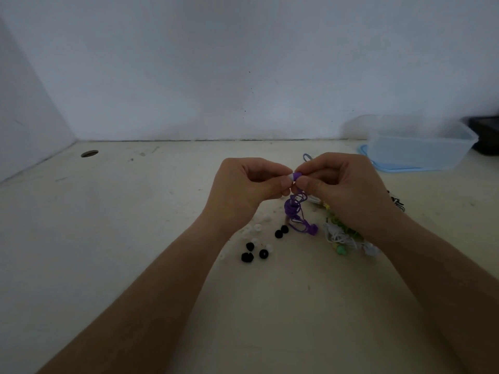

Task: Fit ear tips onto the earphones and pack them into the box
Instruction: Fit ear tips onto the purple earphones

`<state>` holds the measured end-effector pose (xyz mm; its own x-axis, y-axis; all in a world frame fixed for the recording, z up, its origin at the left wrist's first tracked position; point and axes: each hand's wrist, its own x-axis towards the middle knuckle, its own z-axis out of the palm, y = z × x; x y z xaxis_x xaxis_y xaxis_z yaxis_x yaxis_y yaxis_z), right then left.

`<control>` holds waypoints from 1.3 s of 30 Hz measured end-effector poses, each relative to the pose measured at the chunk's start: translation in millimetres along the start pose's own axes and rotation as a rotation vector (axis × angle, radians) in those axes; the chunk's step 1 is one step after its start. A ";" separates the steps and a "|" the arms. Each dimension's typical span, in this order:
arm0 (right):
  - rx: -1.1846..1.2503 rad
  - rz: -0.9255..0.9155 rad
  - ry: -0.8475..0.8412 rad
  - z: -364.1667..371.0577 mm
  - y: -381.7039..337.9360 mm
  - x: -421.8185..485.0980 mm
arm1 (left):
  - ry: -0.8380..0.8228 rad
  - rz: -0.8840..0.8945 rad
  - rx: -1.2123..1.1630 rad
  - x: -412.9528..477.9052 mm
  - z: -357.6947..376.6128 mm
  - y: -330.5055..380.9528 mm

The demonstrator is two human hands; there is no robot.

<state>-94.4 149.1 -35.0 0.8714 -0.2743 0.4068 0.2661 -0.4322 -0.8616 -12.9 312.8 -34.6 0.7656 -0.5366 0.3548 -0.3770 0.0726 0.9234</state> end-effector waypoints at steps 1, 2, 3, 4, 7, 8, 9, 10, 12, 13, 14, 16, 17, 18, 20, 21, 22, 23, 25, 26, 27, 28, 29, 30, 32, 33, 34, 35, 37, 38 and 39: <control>0.001 -0.002 0.006 -0.1 0.6 0.2 | -0.005 -0.003 -0.003 0.3 -0.2 -0.3; 0.000 -0.004 0.010 -0.4 1.0 0.4 | -0.011 -0.006 -0.004 0.5 -0.5 -0.3; -0.006 -0.010 0.010 -0.4 1.3 0.6 | -0.017 -0.009 -0.003 0.7 -1.2 -0.4; -0.014 -0.018 0.007 0.1 1.5 0.5 | -0.021 -0.012 -0.005 0.7 -1.8 -0.5; -0.021 -0.046 -0.012 1.2 1.1 0.4 | -0.022 -0.021 -0.014 0.6 -3.4 -0.9; -0.019 -0.054 -0.018 1.3 0.7 0.6 | -0.022 -0.027 -0.022 0.5 -3.8 -0.9; -0.022 -0.063 -0.023 1.2 0.4 0.8 | -0.023 -0.032 -0.030 0.3 -3.9 -1.2; -0.031 -0.072 -0.026 1.2 0.4 1.1 | -0.025 -0.036 -0.032 0.4 -3.8 -1.8; -0.061 -0.082 -0.021 1.4 0.4 1.4 | -0.029 -0.039 -0.026 0.6 -3.1 -2.9; -0.066 -0.082 -0.013 1.6 0.7 1.4 | -0.032 -0.040 -0.021 0.6 -2.8 -3.2; -0.060 -0.076 -0.003 2.1 1.1 1.3 | -0.037 -0.040 -0.017 0.7 -2.3 -3.2; -0.031 -0.050 0.016 2.5 2.0 0.7 | -0.051 -0.040 -0.027 0.5 -1.2 -2.4; -0.022 -0.037 0.025 2.6 2.2 0.4 | -0.058 -0.041 -0.042 0.1 -0.9 -1.7; -0.019 -0.023 0.033 2.5 2.4 0.2 | -0.063 -0.041 -0.055 -0.1 -0.5 -0.9; -0.028 0.007 0.057 3.0 2.7 0.1 | -0.059 -0.040 -0.050 0.1 -0.3 0.0; -0.061 0.014 0.079 3.2 3.2 0.2 | -0.049 -0.037 -0.037 0.4 -0.3 0.1; -0.122 0.008 0.107 3.7 3.7 0.2 | -0.035 -0.035 -0.022 0.6 -0.4 0.2; -0.203 -0.003 0.130 3.8 4.2 0.2 | -0.021 -0.035 -0.011 0.8 -0.5 0.2; -0.379 -0.024 0.124 3.5 4.1 -0.5 | -0.001 -0.045 0.008 0.8 -0.4 -0.6; -0.457 -0.027 0.086 3.6 3.5 -1.1 | 0.006 -0.047 0.024 0.8 -0.6 -0.9; -0.518 -0.018 0.028 4.5 3.1 -2.0 | 0.009 -0.048 0.040 0.7 -0.7 -1.4; -0.561 0.003 -0.034 5.9 3.2 -2.9 | 0.012 -0.052 0.046 0.6 -0.6 -1.3; -0.598 0.029 -0.090 8.6 3.9 -3.7 | 0.017 -0.057 0.046 0.8 -0.7 -1.7; -0.634 0.050 -0.128 11.6 4.3 -5.3 | 0.025 -0.060 0.052 0.6 -0.4 -1.8; -0.684 0.069 -0.144 17.7 6.1 -6.8 | 0.042 -0.052 0.087 0.9 0.3 -2.5; -0.688 0.069 -0.135 19.6 7.2 -7.4 | 0.052 -0.046 0.109 0.7 0.5 -3.1; -0.680 0.070 -0.125 20.5 7.8 -7.3 | 0.062 -0.036 0.129 1.1 0.5 -3.5; -0.666 0.070 -0.109 20.6 7.6 -7.1 | 0.072 -0.026 0.145 1.4 0.9 -3.6; -0.630 0.068 -0.071 19.8 7.5 -6.9 | 0.090 -0.008 0.165 1.3 1.4 -3.0; -0.613 0.075 -0.052 18.6 5.9 -6.4 | 0.099 0.006 0.172 1.9 1.4 -1.7; -0.588 0.089 -0.036 17.6 4.8 -6.0 | 0.109 0.022 0.181 2.5 0.8 -0.9</control>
<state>-91.1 163.9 -47.0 0.8962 -0.3060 0.3213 -0.0723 -0.8152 -0.5747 -11.0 310.7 -34.6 0.8046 -0.4416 0.3971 -0.4738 -0.0743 0.8775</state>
